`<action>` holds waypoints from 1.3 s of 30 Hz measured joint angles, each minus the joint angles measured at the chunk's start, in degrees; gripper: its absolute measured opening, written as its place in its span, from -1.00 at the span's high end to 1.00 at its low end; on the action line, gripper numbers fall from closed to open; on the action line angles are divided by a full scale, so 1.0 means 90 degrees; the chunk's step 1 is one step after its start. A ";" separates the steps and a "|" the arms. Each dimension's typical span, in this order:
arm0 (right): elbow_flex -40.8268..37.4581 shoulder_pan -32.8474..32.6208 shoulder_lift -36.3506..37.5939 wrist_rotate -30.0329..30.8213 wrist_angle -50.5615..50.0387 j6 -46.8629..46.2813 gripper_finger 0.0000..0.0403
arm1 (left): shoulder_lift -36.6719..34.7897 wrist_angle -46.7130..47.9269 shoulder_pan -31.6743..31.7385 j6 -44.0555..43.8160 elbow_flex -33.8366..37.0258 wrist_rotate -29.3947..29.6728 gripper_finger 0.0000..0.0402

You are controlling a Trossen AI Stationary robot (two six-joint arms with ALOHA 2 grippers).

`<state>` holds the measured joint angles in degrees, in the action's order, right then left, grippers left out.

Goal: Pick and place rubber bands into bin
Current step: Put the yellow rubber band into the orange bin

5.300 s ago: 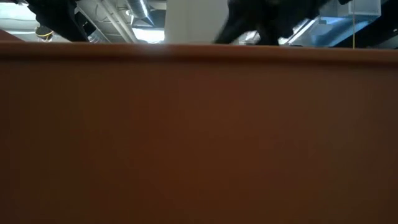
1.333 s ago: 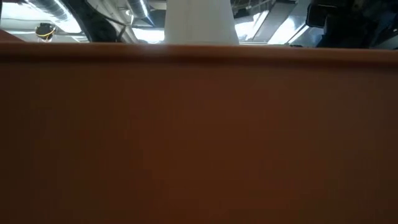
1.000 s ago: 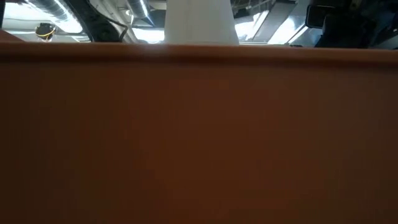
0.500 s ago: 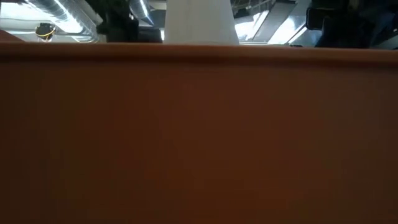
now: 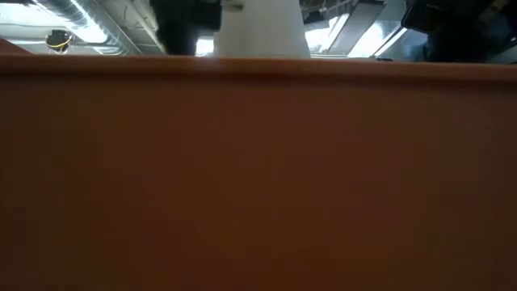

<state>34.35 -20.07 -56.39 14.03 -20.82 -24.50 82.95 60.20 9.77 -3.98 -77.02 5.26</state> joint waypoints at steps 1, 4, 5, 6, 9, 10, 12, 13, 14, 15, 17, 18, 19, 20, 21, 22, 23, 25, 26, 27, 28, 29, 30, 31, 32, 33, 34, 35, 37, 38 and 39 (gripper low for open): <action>0.0000 0.0044 0.0059 -0.0178 -0.0076 0.0174 0.99 | 0.0052 0.0001 -0.0234 -0.0117 -0.0154 0.0091 0.99; 0.0000 0.0160 0.0240 -0.0607 -0.0406 0.0642 0.99 | 0.0272 0.0098 -0.0934 -0.0463 -0.0648 0.0382 0.99; 0.0000 0.0189 0.0308 -0.0694 -0.0477 0.0777 0.99 | 0.0350 0.0164 -0.1176 -0.0631 -0.0831 0.0532 0.99; 0.0000 0.0210 0.0364 -0.0733 -0.0555 0.0901 0.99 | 0.0450 0.0282 -0.1409 -0.0793 -0.1027 0.0688 0.99; 0.0000 0.0262 0.0505 -0.0808 -0.0649 0.1270 0.99 | 0.0823 0.0526 -0.2121 -0.1359 -0.1606 0.1046 0.99; 0.0000 0.0277 0.0547 -0.0898 -0.0624 0.1361 0.99 | 0.0958 0.0550 -0.2355 -0.1541 -0.1807 0.1130 0.99; 0.0000 0.0313 0.0608 -0.1005 -0.0645 0.1581 1.00 | 0.1247 0.0529 -0.2787 -0.1833 -0.2238 0.1240 0.99; 0.0000 0.0329 0.0624 -0.1036 -0.0637 0.1618 1.00 | 0.1413 0.0533 -0.2987 -0.1952 -0.2463 0.1293 0.99; 0.0000 0.0345 0.0639 -0.1041 -0.0646 0.1628 1.00 | 0.1603 0.0531 -0.3167 -0.2038 -0.2709 0.1311 0.99; 0.0000 0.0372 0.0659 -0.1042 -0.0698 0.1655 1.00 | 0.1793 0.0544 -0.3327 -0.2103 -0.2951 0.1313 0.99; 0.0000 0.0425 0.0666 -0.1070 -0.0761 0.1763 1.00 | 0.2223 0.0544 -0.3591 -0.2161 -0.3518 0.1302 0.99; 0.0000 0.0444 0.0664 -0.1092 -0.0783 0.1774 1.00 | 0.2419 0.0550 -0.3713 -0.2162 -0.3789 0.1300 0.99; 0.0000 0.0472 0.0664 -0.1116 -0.0820 0.1792 1.00 | 0.2642 0.0557 -0.3829 -0.2160 -0.4104 0.1301 0.99; 0.0000 0.0498 0.0664 -0.1134 -0.0836 0.1816 1.00 | 0.2843 0.0538 -0.3920 -0.2160 -0.4403 0.1300 0.99; 0.0000 0.0519 0.0664 -0.1167 -0.0837 0.1857 1.00 | 0.3034 0.0534 -0.4003 -0.2160 -0.4671 0.1281 0.99; 0.0000 0.0546 0.0664 -0.1210 -0.0837 0.1909 1.00 | 0.3220 0.0548 -0.4083 -0.2160 -0.4923 0.1226 0.99; 0.0000 0.0568 0.0664 -0.1223 -0.0832 0.1925 1.00 | 0.3386 0.0552 -0.4154 -0.2164 -0.5155 0.1157 0.99; 0.0000 0.0619 0.0664 -0.1242 -0.0822 0.1946 1.00 | 0.3674 0.0557 -0.4257 -0.2281 -0.5526 0.1058 0.99; 0.0000 0.0641 0.0664 -0.1247 -0.0823 0.1946 1.00 | 0.3787 0.0575 -0.4298 -0.2375 -0.5651 0.1001 0.99; 0.0000 0.0661 0.0664 -0.1251 -0.0823 0.1947 0.99 | 0.3888 0.0576 -0.4333 -0.2498 -0.5744 0.0898 0.99; 0.0000 0.0673 0.0664 -0.1258 -0.0820 0.1944 0.99 | 0.3975 0.0600 -0.4356 -0.2648 -0.5793 0.0807 0.99; 0.0000 0.0677 0.0664 -0.1259 -0.0820 0.1932 0.99 | 0.4041 0.0644 -0.4373 -0.2819 -0.5806 0.0674 0.99; 0.0000 0.0677 0.0664 -0.1262 -0.0818 0.1921 0.98 | 0.4089 0.0711 -0.4381 -0.2995 -0.5803 0.0546 0.99; 0.0000 0.0677 0.0664 -0.1281 -0.0818 0.1920 0.98 | 0.4141 0.0775 -0.4385 -0.3128 -0.5802 0.0443 0.99; 0.0000 0.0677 0.0664 -0.1365 -0.0818 0.1918 0.98 | 0.4191 0.0810 -0.4385 -0.3261 -0.5804 0.0339 0.99; 0.0000 0.0677 0.0664 -0.1436 -0.0809 0.1915 0.98 | 0.4233 0.0884 -0.4383 -0.3334 -0.5804 0.0276 0.99; 0.0000 0.0677 0.0664 -0.1497 -0.0812 0.1913 0.98 | 0.4276 0.0983 -0.4380 -0.3390 -0.5804 0.0230 0.99; 0.0000 0.0677 0.0664 -0.1562 -0.0811 0.1910 0.98 | 0.4332 0.1036 -0.4376 -0.3408 -0.5804 0.0205 0.99; 0.0000 0.0677 0.0662 -0.1591 -0.0815 0.1905 0.97 | 0.4452 0.1142 -0.4336 -0.3284 -0.5804 0.0179 0.99; 0.0000 0.0677 0.0662 -0.1592 -0.0813 0.1902 0.97 | 0.4530 0.1198 -0.4308 -0.3184 -0.5804 0.0098 0.99; 0.0000 0.0677 0.0662 -0.1592 -0.0816 0.1891 0.97 | 0.4615 0.1240 -0.4274 -0.3086 -0.5804 0.0009 0.99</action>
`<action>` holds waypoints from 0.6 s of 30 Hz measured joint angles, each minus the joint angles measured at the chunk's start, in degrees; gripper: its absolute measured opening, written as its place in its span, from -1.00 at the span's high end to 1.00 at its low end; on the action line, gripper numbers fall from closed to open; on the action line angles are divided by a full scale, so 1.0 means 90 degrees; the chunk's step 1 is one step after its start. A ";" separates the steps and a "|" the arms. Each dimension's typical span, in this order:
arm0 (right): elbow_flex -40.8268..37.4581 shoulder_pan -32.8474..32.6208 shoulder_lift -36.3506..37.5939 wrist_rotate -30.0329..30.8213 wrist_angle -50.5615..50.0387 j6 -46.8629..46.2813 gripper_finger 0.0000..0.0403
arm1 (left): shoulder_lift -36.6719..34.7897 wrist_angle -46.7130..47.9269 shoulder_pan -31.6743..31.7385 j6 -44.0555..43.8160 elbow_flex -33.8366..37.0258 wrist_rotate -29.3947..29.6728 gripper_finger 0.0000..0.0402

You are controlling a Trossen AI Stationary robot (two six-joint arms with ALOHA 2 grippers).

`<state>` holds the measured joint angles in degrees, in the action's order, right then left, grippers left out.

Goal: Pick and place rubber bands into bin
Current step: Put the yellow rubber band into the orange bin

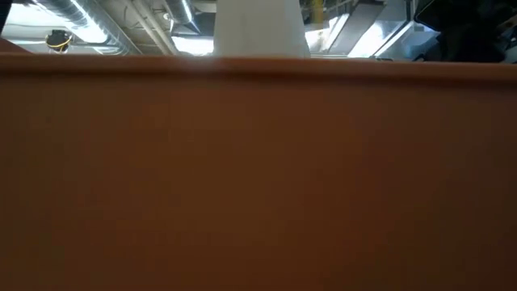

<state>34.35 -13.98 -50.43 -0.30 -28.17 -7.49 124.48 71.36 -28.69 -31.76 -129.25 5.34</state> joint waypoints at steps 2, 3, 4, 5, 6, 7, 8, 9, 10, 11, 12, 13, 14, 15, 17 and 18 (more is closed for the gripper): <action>0.0000 0.0000 0.0000 0.0000 0.0000 -0.0093 0.97 | 0.0234 0.0037 0.0085 0.0180 -0.0002 -0.0243 0.99; 0.0000 0.0000 0.0000 -0.0001 -0.0006 -0.0121 0.97 | 0.0370 0.0056 0.0112 0.0249 -0.0002 -0.0367 0.99; 0.0000 0.0000 0.0000 -0.0002 -0.0025 -0.0138 0.97 | 0.0500 0.0054 0.0137 0.0346 0.0000 -0.0511 0.99; 0.0000 0.0000 0.0000 -0.0002 -0.0039 -0.0140 0.97 | 0.0617 0.0050 0.0160 0.0427 0.0002 -0.0628 0.99; 0.0000 0.0000 0.0000 -0.0002 -0.0058 -0.0143 0.97 | 0.0720 0.0050 0.0176 0.0477 0.0005 -0.0747 0.99; 0.0000 0.0000 0.0000 -0.0002 -0.0079 -0.0155 0.97 | 0.0792 0.0050 0.0189 0.0493 0.0005 -0.0786 0.99; 0.0000 0.0000 0.0000 -0.0005 -0.0085 -0.0158 0.97 | 0.0839 0.0050 0.0193 0.0499 0.0005 -0.0774 0.99; 0.0000 0.0000 0.0000 -0.0029 -0.0090 -0.0156 0.97 | 0.0865 0.0053 0.0195 0.0531 0.0005 -0.0769 0.99; 0.0000 0.0000 0.0000 -0.0083 -0.0111 -0.0153 0.97 | 0.0867 0.0046 0.0196 0.0590 0.0013 -0.0735 0.99; 0.0000 0.0000 0.0000 -0.0116 -0.0137 -0.0152 0.97 | 0.0865 0.0006 0.0213 0.0670 0.0057 -0.0726 0.99; 0.0000 0.0000 0.0000 -0.0119 -0.0151 -0.0151 0.97 | 0.0860 -0.0012 0.0237 0.0737 0.0113 -0.0726 0.99; 0.0000 0.0000 0.0000 -0.0121 -0.0160 -0.0153 0.97 | 0.0862 0.0039 0.0252 0.0786 0.0158 -0.0715 0.99; 0.0000 0.0000 0.0000 -0.0121 -0.0188 -0.0151 0.97 | 0.0867 0.0115 0.0262 0.0817 0.0203 -0.0715 0.99; 0.0000 0.0000 0.0000 -0.0121 -0.0224 -0.0146 0.97 | 0.0867 0.0123 0.0270 0.0827 0.0274 -0.0727 0.99; 0.0000 0.0000 0.0000 -0.0120 -0.0292 -0.0143 0.97 | 0.0857 -0.0045 0.0296 0.0771 0.0498 -0.0785 0.99; 0.0000 0.0000 0.0000 -0.0120 -0.0341 -0.0135 0.97 | 0.0860 -0.0076 0.0295 0.0704 0.0616 -0.0826 0.98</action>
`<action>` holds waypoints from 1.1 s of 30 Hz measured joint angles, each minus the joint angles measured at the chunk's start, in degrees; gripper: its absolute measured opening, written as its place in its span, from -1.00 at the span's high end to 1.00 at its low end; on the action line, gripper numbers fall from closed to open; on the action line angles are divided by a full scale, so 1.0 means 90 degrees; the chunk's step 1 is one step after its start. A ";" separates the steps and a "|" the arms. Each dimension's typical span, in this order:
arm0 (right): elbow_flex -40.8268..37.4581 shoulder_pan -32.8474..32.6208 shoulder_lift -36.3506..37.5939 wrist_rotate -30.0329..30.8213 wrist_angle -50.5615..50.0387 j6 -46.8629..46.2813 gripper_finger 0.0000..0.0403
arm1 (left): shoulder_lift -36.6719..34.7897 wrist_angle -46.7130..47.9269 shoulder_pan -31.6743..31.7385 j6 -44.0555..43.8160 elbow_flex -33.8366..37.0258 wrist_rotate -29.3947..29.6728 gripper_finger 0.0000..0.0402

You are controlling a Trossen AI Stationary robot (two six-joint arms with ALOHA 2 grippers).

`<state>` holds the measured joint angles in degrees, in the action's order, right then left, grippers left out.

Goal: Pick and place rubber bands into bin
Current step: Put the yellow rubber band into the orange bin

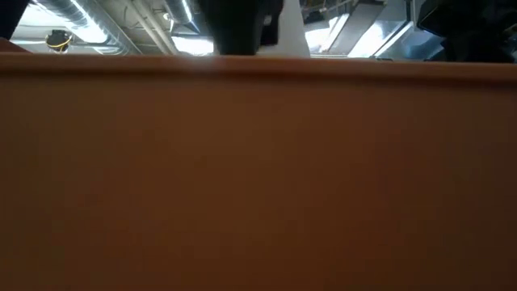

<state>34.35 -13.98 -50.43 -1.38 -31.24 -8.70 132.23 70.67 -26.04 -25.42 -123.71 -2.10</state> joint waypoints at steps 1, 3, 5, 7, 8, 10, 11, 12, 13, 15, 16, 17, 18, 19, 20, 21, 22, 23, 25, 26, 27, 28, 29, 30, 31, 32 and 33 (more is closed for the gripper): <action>0.0000 0.0000 0.0000 0.0001 -0.0053 0.0002 0.97 | 0.0010 0.0002 -0.0005 -0.0066 0.0099 -0.0063 0.98; 0.0000 0.0000 -0.0002 0.0001 -0.0156 0.0002 0.97 | 0.0007 -0.0241 -0.0021 -0.0283 0.0321 -0.0218 0.98; 0.0000 0.0000 -0.0002 0.0001 -0.0195 0.0007 0.97 | 0.0007 -0.0495 -0.0057 -0.0465 0.0492 -0.0315 0.98; 0.0000 0.0000 -0.0002 0.0001 -0.0214 0.0009 0.97 | 0.0011 -0.0648 -0.0092 -0.0480 0.0589 -0.0324 0.98; 0.0000 0.0000 -0.0002 0.0001 -0.0217 0.0012 0.97 | 0.0001 -0.0836 -0.0098 -0.0492 0.0660 -0.0327 0.98; 0.0000 0.0000 -0.0002 0.0001 -0.0216 0.0027 0.97 | -0.0002 -0.0981 -0.0102 -0.0657 0.0782 -0.0337 0.94; 0.0000 0.0000 -0.0002 0.0001 -0.0217 0.0039 0.97 | 0.0008 -0.0991 -0.0102 -0.0756 0.0795 -0.0334 0.91; 0.0000 0.0000 -0.0002 0.0004 -0.0217 0.0046 0.97 | 0.0009 -0.1074 -0.0097 -0.0847 0.0800 -0.0332 0.86; 0.0000 0.0000 -0.0002 0.0001 -0.0216 0.0046 0.97 | 0.0007 -0.1112 -0.0095 -0.0909 0.0789 -0.0329 0.82; 0.0000 0.0000 -0.0002 0.0004 -0.0217 0.0055 0.97 | 0.0000 -0.1076 -0.0093 -0.0929 0.0788 -0.0327 0.71; 0.0000 0.0000 -0.0002 0.0004 -0.0215 0.0103 0.97 | 0.0001 -0.1071 -0.0094 -0.0931 0.0790 -0.0327 0.65; 0.0000 0.0000 -0.0002 0.0004 -0.0215 0.0154 0.97 | 0.0002 -0.1071 -0.0095 -0.0938 0.0790 -0.0328 0.60; 0.0000 0.0000 -0.0002 0.0004 -0.0215 0.0168 0.97 | 0.0002 -0.1073 -0.0095 -0.0960 0.0790 -0.0330 0.54; 0.0000 0.0000 -0.0002 0.0004 -0.0215 0.0176 0.97 | 0.0002 -0.1073 -0.0095 -0.1006 0.0790 -0.0335 0.49; 0.0000 0.0000 -0.0002 0.0004 -0.0213 0.0185 0.97 | 0.0002 -0.1070 -0.0095 -0.1058 0.0790 -0.0337 0.44; 0.0000 0.0000 -0.0002 0.0004 -0.0212 0.0189 0.97 | 0.0002 -0.1064 -0.0095 -0.1110 0.0790 -0.0339 0.39; 0.0000 0.0000 -0.0002 0.0004 -0.0212 0.0189 0.97 | 0.0002 -0.1064 -0.0095 -0.1171 0.0790 -0.0341 0.35; 0.0000 0.0000 -0.0002 0.0004 -0.0212 0.0189 0.97 | 0.0002 -0.1064 -0.0095 -0.1244 0.0790 -0.0341 0.31; 0.0000 0.0000 -0.0002 0.0006 -0.0212 0.0189 0.97 | 0.0002 -0.1047 -0.0095 -0.1396 0.0790 -0.0340 0.24; 0.0000 0.0000 -0.0002 0.0006 -0.0212 0.0189 0.97 | 0.0002 -0.1031 -0.0094 -0.1464 0.0790 -0.0340 0.21; 0.0000 0.0000 -0.0002 0.0006 -0.0212 0.0189 0.97 | 0.0002 -0.1014 -0.0085 -0.1536 0.0790 -0.0339 0.18; 0.0000 0.0000 -0.0002 0.0006 -0.0210 0.0191 0.97 | 0.0002 -0.1001 -0.0082 -0.1634 0.0790 -0.0339 0.16; 0.0000 0.0000 -0.0002 0.0006 -0.0211 0.0191 0.97 | 0.0002 -0.1003 -0.0078 -0.1739 0.0790 -0.0345 0.14; 0.0000 0.0000 -0.0002 0.0006 -0.0211 0.0189 0.97 | 0.0002 -0.1045 -0.0077 -0.1837 0.0790 -0.0390 0.13; 0.0000 0.0000 -0.0002 0.0006 -0.0210 0.0190 0.97 | 0.0002 -0.1130 -0.0075 -0.1857 0.0790 -0.0488 0.12; 0.0000 0.0000 -0.0002 0.0006 -0.0210 0.0191 0.97 | 0.0002 -0.1189 -0.0075 -0.1773 0.0788 -0.0627 0.12; 0.0000 0.0000 -0.0002 0.0006 -0.0210 0.0191 0.97 | 0.0002 -0.1144 -0.0075 -0.1614 0.0788 -0.0707 0.11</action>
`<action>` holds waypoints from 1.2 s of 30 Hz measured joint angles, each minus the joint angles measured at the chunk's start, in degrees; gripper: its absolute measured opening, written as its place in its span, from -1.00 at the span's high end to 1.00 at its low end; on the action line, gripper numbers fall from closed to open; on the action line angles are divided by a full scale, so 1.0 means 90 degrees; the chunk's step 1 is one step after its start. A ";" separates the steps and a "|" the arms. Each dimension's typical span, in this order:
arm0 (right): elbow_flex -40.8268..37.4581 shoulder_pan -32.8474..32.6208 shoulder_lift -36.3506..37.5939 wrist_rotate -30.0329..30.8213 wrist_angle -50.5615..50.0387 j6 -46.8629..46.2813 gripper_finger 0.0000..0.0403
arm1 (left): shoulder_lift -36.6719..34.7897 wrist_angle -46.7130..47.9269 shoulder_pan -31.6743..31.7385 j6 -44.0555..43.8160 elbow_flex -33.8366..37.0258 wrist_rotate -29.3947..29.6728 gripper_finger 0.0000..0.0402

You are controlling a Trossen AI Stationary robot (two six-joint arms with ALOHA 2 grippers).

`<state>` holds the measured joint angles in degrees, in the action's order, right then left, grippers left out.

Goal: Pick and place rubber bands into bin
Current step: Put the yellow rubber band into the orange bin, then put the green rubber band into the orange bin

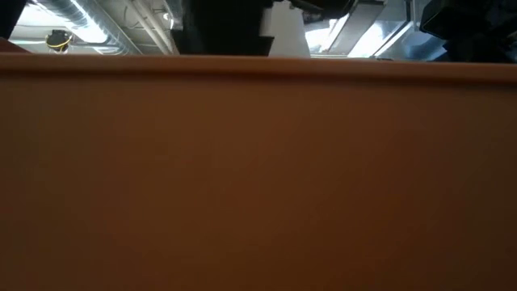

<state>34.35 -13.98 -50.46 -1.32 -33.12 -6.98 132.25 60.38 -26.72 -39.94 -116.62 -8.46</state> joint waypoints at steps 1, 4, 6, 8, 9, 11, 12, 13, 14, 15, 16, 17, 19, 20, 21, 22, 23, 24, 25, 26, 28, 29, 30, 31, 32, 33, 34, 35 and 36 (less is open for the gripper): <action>0.0000 0.0000 0.0000 0.0002 0.0000 0.0004 0.97 | 0.0000 0.0165 0.0000 0.0016 0.0000 0.0035 0.12; 0.0000 0.0000 0.0000 0.0002 0.0000 0.0020 0.97 | 0.0000 0.0258 -0.0002 -0.0313 0.0002 0.0123 0.13; 0.0000 0.0000 0.0000 0.0002 0.0000 0.0029 0.97 | 0.0000 -0.0227 0.0000 0.0029 0.0000 -0.0193 0.15; 0.0000 0.0000 0.0000 0.0005 0.0000 0.0124 0.97 | 0.0000 -0.0120 -0.0007 0.0062 -0.0002 -0.0153 0.16; 0.0000 0.0000 0.0000 0.0005 -0.0002 0.0141 0.97 | 0.0000 0.0068 -0.0008 -0.0162 0.0001 -0.0007 0.18; 0.0000 0.0000 0.0000 0.0005 0.0000 0.0138 0.97 | 0.0000 0.0004 -0.0010 -0.0351 0.0005 -0.0008 0.20; 0.0000 0.0000 0.0001 0.0005 -0.0002 0.0140 0.97 | -0.0001 -0.0083 -0.0007 -0.0275 -0.0001 -0.0054 0.21; 0.0000 0.0000 0.0001 0.0006 0.0000 0.0145 0.97 | -0.0010 -0.0052 -0.0007 -0.0229 -0.0007 -0.0061 0.21; 0.0000 0.0000 0.0000 0.0005 0.0000 0.0150 0.97 | -0.0010 0.0036 -0.0007 -0.0244 -0.0005 -0.0045 0.22; 0.0000 0.0000 0.0000 0.0005 0.0000 0.0145 0.97 | -0.0010 0.0070 -0.0007 -0.0303 0.0000 -0.0019 0.23; 0.0000 0.0000 0.0000 0.0005 0.0000 0.0138 0.97 | -0.0010 0.0067 -0.0007 -0.0318 0.0002 -0.0003 0.24; 0.0000 0.0000 0.0000 0.0005 0.0000 0.0136 0.97 | -0.0022 0.0053 -0.0007 -0.0314 0.0002 -0.0003 0.25; 0.0000 0.0000 0.0000 0.0005 0.0000 0.0142 0.97 | -0.0073 0.0059 -0.0007 -0.0216 -0.0034 0.0026 0.27; 0.0000 0.0000 0.0000 0.0005 0.0000 0.0145 0.97 | -0.0108 0.0115 -0.0010 -0.0136 -0.0065 0.0092 0.29; 0.0000 0.0000 0.0000 0.0005 -0.0001 0.0146 0.97 | -0.0158 0.0147 -0.0009 -0.0061 -0.0087 0.0130 0.31; 0.0000 0.0000 -0.0001 0.0005 0.0003 0.0145 0.97 | -0.0233 0.0180 -0.0007 -0.0009 -0.0101 0.0211 0.34; 0.0000 0.0000 -0.0002 0.0005 0.0006 0.0137 0.97 | -0.0318 0.0242 -0.0008 0.0039 -0.0103 0.0360 0.38; 0.0000 0.0000 -0.0002 0.0005 0.0015 0.0118 0.97 | -0.0412 0.0301 -0.0007 0.0075 -0.0105 0.0498 0.42; 0.0002 0.0000 -0.0002 0.0005 0.0037 0.0089 0.97 | -0.0511 0.0356 -0.0008 0.0116 -0.0107 0.0665 0.47; 0.0002 0.0000 -0.0002 0.0008 0.0036 -0.0020 0.97 | -0.0610 0.0435 -0.0007 0.0172 -0.0107 0.0827 0.53; 0.0005 -0.0002 -0.0002 0.0017 0.0036 -0.0361 0.97 | -0.0788 0.0546 0.0011 0.0349 -0.0109 0.1121 0.66; 0.0005 -0.0002 -0.0002 0.0021 0.0036 -0.0551 0.97 | -0.0863 0.0588 0.0031 0.0469 -0.0113 0.1237 0.73; 0.0005 -0.0002 -0.0002 0.0021 0.0054 -0.0714 0.97 | -0.0937 0.0642 0.0042 0.0604 -0.0113 0.1358 0.81; 0.0005 -0.0002 -0.0002 0.0021 0.0088 -0.0809 0.97 | -0.1000 0.0743 0.0061 0.0741 -0.0113 0.1481 0.88; 0.0005 -0.0002 -0.0002 0.0020 0.0118 -0.0866 0.97 | -0.1048 0.0860 0.0089 0.0912 -0.0113 0.1561 0.94; 0.0005 -0.0002 -0.0002 0.0021 0.0156 -0.0892 0.97 | -0.1093 0.0958 0.0110 0.1046 -0.0114 0.1680 0.96; 0.0005 -0.0002 -0.0005 0.0022 0.0198 -0.0951 0.97 | -0.1119 0.1066 0.0122 0.1164 -0.0114 0.1798 0.97; 0.0005 -0.0002 -0.0005 0.0019 0.0248 -0.1057 0.97 | -0.1139 0.1180 0.0155 0.1250 -0.0114 0.1886 0.98; 0.0005 -0.0002 -0.0005 0.0022 0.0323 -0.1231 0.97 | -0.1156 0.1263 0.0182 0.1318 -0.0114 0.1947 0.99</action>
<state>34.39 -14.00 -50.50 -1.13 -30.22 -18.06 121.84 71.74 -25.08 -28.08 -117.64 9.06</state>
